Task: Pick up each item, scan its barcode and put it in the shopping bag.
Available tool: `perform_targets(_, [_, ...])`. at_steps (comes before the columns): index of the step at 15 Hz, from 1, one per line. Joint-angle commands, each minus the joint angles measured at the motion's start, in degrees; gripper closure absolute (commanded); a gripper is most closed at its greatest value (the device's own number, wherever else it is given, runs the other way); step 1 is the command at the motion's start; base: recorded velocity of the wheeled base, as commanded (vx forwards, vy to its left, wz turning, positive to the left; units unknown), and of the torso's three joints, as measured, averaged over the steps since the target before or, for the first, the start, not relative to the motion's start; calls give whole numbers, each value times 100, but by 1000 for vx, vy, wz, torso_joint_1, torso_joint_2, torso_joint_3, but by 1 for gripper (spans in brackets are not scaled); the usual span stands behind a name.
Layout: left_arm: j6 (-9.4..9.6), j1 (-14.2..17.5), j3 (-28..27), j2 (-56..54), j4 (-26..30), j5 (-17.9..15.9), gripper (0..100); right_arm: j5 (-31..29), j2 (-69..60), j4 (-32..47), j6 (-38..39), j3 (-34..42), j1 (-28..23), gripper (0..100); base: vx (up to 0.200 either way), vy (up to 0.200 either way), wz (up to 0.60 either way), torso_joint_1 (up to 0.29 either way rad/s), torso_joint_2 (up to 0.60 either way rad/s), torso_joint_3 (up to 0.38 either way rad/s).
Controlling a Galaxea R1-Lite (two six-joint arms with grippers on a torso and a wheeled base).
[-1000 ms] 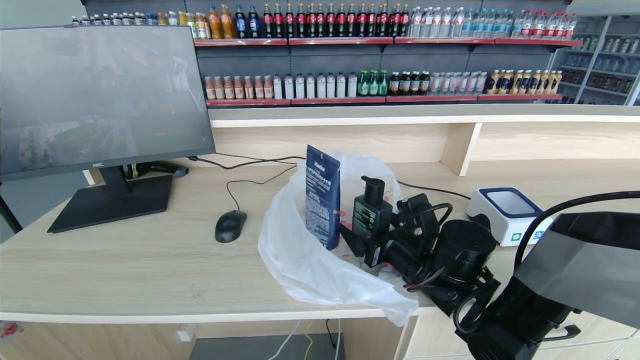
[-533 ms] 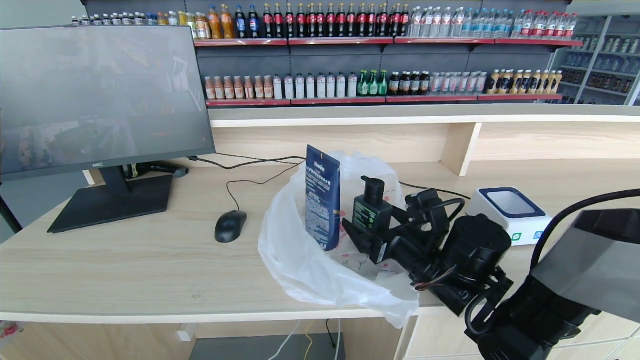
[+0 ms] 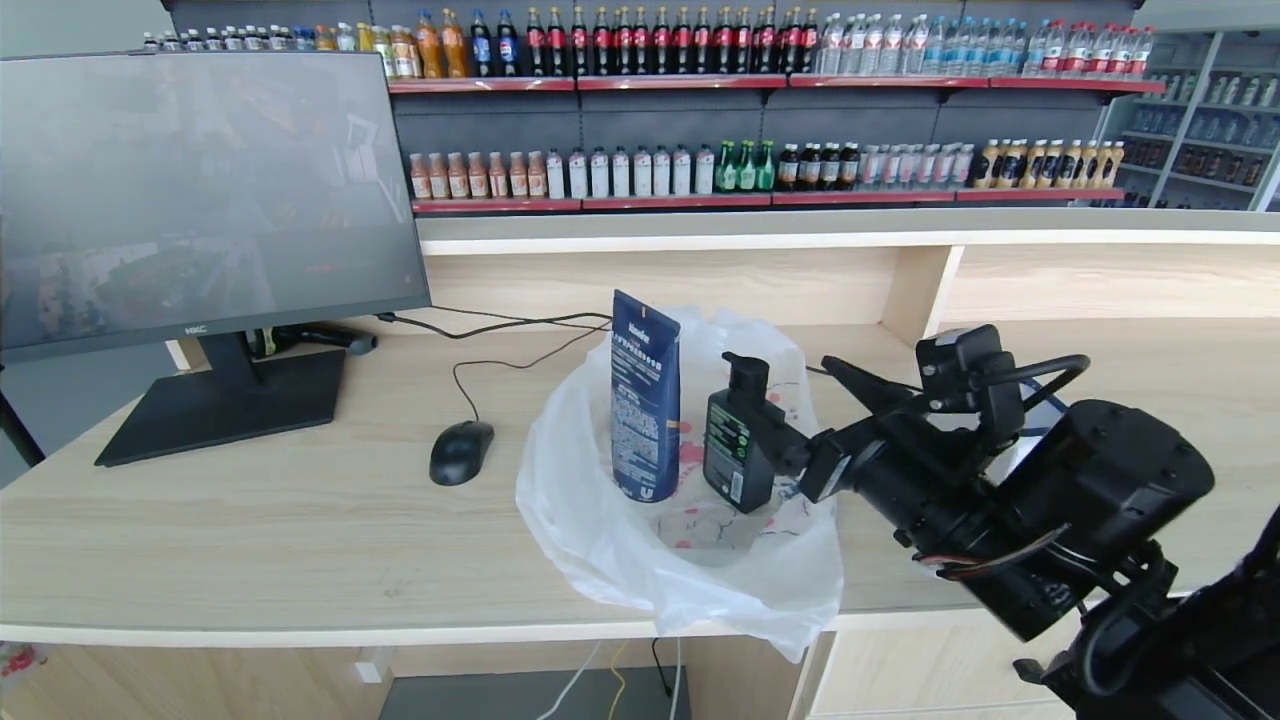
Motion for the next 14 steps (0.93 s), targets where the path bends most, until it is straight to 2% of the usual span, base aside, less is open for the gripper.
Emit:
perform_targets(1, [-1, 0, -1, -2, -1, 1, 0, 3, -927, -3, -121, 210, -19, 0, 0, 0, 0, 0, 0, 0])
perform_targets(3, [-1, 0, 7, -2, -1, 1, 0, 3, -1445, -3, -200, 693, -19, 0, 0, 0, 0, 0, 0, 0])
perform_targets(4, [-1, 0, -1, -2, -1, 1, 0, 3, -1902, -3, -253, 1255, -45, 0, 0, 0, 0, 0, 0, 0])
perform_targets(8, [8, 0, -1, -2, -1, 1, 0, 3, -3150, -3, -261, 2644, -107, 0, 0, 0, 0, 0, 0, 0])
perform_targets(9, [-1, 0, -1, -2, -1, 1, 0, -23, -3396, -3, -261, 2855, -116, 0, 0, 0, 0, 0, 0, 0])
perform_targets(11, [-1, 0, -1, -2, -1, 1, 0, -23, -3845, -3, -235, 2855, -458, 0, 0, 0, 0, 0, 0, 0])
perform_targets(12, [-1, 0, -1, -2, -1, 1, 0, -6, -4073, 366, -235, 2855, -546, 0, 0, 0, 0, 0, 0, 0])
perform_targets(14, [-1, 0, -1, -2, -1, 1, 0, 12, -4908, 1825, -332, 2855, -511, 0, 0, 0, 0, 0, 0, 0])
